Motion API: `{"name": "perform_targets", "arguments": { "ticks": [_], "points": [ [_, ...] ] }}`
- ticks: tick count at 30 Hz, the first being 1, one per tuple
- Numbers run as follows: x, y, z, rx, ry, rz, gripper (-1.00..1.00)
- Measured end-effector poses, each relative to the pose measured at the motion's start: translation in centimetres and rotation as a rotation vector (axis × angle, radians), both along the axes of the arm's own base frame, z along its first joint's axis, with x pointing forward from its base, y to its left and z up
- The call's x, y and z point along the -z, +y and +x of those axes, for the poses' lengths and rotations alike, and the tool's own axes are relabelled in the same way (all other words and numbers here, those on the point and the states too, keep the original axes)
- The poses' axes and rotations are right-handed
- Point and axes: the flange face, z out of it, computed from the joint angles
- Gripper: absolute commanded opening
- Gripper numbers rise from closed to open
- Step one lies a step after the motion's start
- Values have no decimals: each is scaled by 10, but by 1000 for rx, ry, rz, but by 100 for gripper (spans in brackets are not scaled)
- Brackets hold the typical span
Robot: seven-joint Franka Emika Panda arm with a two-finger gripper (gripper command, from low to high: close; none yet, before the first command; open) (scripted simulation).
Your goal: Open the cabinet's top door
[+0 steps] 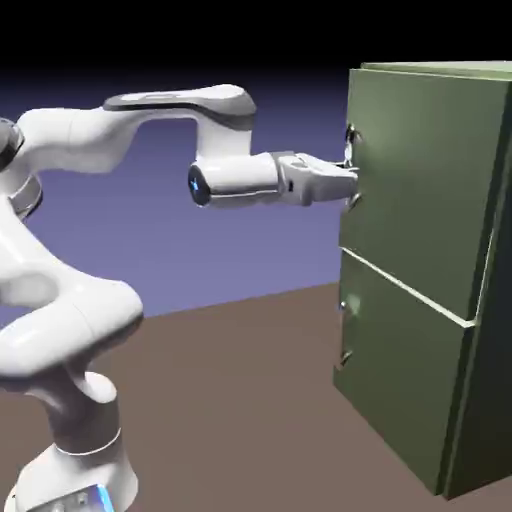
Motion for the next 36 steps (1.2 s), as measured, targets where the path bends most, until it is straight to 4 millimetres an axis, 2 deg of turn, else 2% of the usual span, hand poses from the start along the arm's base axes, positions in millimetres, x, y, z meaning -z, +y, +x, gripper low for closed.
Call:
{"name": "perform_targets", "arguments": {
  "ticks": [8, 16, 26, 36],
  "points": [
    [0, -41, -54, -208, 0, 0, -100],
    [0, -86, -94, -395, 0, 0, -100],
    [0, -153, -131, -632, 0, 0, -100],
    [0, -243, -154, -918, 0, 0, -100]
  ]
}}
